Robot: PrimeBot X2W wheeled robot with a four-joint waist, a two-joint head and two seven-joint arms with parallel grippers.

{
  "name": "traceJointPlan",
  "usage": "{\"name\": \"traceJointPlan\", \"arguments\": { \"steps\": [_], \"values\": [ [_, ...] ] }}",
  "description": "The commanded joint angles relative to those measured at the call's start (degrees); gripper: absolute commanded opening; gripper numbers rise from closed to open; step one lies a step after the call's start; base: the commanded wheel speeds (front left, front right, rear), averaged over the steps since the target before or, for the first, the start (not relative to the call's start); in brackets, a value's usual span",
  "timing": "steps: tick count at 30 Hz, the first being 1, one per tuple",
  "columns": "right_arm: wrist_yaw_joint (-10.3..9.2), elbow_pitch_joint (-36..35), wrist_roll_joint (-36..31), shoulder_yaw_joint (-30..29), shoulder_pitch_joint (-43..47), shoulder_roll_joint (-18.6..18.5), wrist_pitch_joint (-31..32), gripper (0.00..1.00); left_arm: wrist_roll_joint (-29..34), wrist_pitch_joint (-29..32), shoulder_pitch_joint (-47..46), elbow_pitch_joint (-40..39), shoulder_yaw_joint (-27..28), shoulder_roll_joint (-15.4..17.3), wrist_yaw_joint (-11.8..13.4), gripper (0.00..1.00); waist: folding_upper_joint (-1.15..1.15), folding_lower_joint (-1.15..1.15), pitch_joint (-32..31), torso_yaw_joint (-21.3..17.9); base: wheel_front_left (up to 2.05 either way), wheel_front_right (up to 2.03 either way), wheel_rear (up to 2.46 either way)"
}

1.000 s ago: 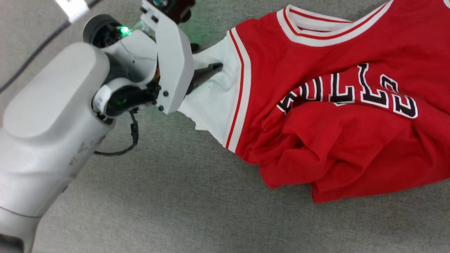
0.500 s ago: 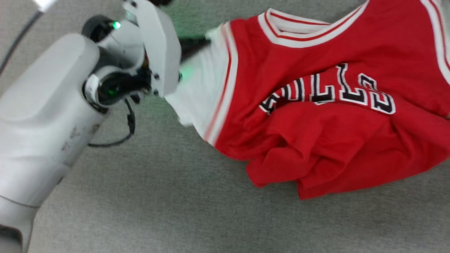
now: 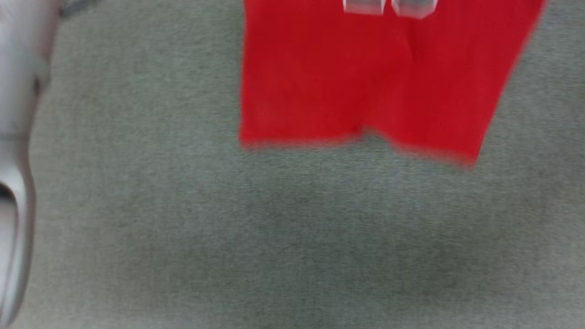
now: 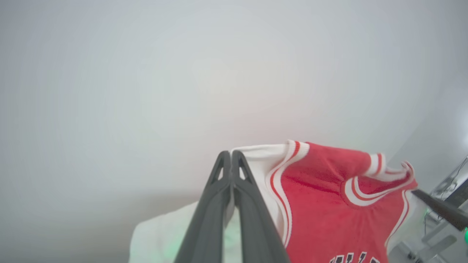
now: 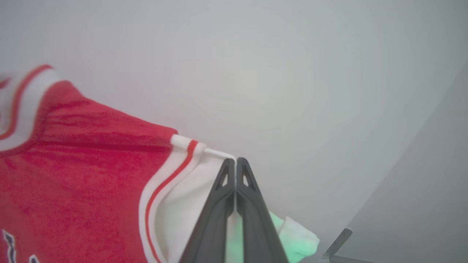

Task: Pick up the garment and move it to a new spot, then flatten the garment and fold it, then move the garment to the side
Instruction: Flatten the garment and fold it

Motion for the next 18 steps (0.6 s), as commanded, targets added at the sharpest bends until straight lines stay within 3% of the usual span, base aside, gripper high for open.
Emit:
{"name": "traceJointPlan", "arguments": {
  "steps": [1,5,9,15,18],
  "values": [
    [-0.09,2.09,-0.46,-1.32,-1.47,0.98,-2.31,0.00,-0.07,-2.65,-2.26,1.85,1.29,-0.55,0.46,0.00,0.00,0.00,-1.18,-2.23,0.00,0.00,0.00],
    [-0.10,6.35,-1.31,-3.33,-5.27,4.31,-8.28,0.00,0.69,-6.80,-8.94,7.64,2.54,-1.61,-0.79,0.00,0.00,0.00,-2.89,-3.93,0.00,0.00,0.00],
    [-0.10,6.79,-0.93,-3.09,-4.06,5.58,-9.60,0.00,-0.38,-7.51,-10.92,11.06,3.08,-1.86,-3.14,0.00,0.00,0.00,-4.58,-4.91,0.00,0.00,0.00],
    [-0.10,0.63,0.04,0.22,2.68,3.23,-9.24,0.00,-2.67,-6.39,-2.18,12.05,1.90,-0.51,-4.74,0.00,0.00,0.00,-5.86,-5.38,0.00,0.00,0.00],
    [-0.09,-5.71,1.22,2.22,7.88,0.59,-8.95,0.00,-5.48,-5.11,6.12,6.18,0.22,0.26,-4.78,0.00,0.00,0.00,-6.39,-5.43,0.00,0.00,0.00]
  ]
}}
